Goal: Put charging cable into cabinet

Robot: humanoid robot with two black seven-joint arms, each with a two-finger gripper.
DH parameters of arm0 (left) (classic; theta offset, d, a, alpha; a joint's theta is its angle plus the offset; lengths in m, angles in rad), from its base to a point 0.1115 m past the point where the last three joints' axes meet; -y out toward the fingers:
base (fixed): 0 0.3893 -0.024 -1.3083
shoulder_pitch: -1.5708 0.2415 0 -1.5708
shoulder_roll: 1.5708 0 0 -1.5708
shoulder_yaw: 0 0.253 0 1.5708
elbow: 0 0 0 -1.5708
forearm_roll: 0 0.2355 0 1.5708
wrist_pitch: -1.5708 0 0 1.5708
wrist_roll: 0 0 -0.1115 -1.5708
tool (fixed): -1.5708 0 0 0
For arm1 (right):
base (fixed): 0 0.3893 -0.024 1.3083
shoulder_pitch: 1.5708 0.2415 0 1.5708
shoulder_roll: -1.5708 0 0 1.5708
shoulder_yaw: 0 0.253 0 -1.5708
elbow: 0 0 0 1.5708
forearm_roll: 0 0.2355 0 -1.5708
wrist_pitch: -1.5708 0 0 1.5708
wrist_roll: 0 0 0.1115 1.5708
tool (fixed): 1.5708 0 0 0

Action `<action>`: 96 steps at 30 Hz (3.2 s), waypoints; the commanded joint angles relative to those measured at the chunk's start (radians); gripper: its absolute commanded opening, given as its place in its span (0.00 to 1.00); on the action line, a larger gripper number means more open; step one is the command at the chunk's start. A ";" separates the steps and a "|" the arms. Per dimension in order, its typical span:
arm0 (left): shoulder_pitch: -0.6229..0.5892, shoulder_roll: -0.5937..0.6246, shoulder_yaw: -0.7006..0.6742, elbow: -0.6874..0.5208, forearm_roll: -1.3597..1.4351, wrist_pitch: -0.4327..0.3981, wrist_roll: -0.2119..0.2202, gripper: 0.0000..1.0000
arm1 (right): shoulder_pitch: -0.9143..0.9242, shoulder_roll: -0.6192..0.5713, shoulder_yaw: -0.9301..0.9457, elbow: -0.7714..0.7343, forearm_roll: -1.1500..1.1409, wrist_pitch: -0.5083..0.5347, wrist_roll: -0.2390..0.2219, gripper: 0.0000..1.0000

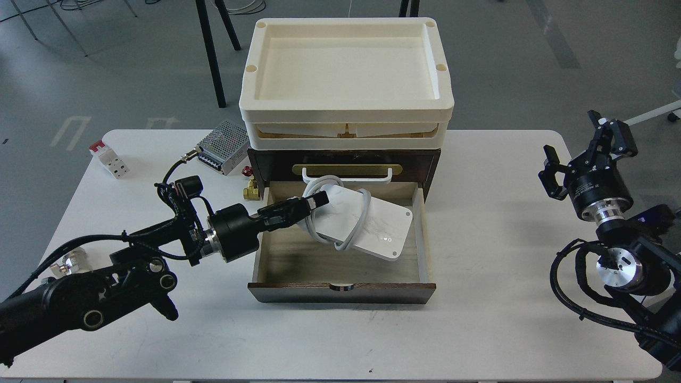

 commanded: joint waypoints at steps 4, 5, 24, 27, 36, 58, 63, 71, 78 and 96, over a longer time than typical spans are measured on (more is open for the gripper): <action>0.001 -0.065 0.002 0.130 0.001 0.004 0.000 0.06 | 0.000 0.000 0.000 0.000 0.000 0.000 0.000 0.99; 0.001 -0.071 0.002 0.145 0.001 0.004 0.000 0.06 | 0.000 0.000 0.000 0.000 0.000 0.000 0.000 0.99; 0.018 -0.102 0.053 0.208 0.007 0.005 0.000 0.18 | 0.000 0.000 0.000 0.000 0.000 0.000 0.000 0.99; 0.019 -0.102 0.068 0.205 0.007 0.005 0.000 0.21 | 0.000 0.000 0.000 0.000 0.000 0.000 0.000 0.99; 0.018 -0.112 0.075 0.201 0.006 0.004 0.000 0.56 | 0.000 0.000 0.000 0.000 0.000 0.000 0.000 0.99; -0.019 0.013 0.071 0.107 0.046 0.004 0.000 0.83 | 0.000 0.000 0.001 0.000 0.000 0.000 0.000 0.99; -0.019 0.140 0.061 -0.049 0.044 0.002 0.000 0.83 | 0.000 0.000 0.003 0.000 0.000 0.000 0.000 0.99; 0.039 0.334 -0.020 -0.121 -0.165 0.002 0.000 0.83 | 0.000 0.000 0.003 0.000 0.000 0.000 0.000 0.99; 0.085 0.467 -0.045 -0.050 -0.670 -0.007 0.000 0.84 | 0.000 0.000 -0.002 0.000 0.000 0.001 0.000 0.99; 0.107 0.106 -0.215 0.470 -1.318 -0.266 0.000 0.87 | 0.000 0.000 0.006 0.003 0.001 0.004 0.000 0.99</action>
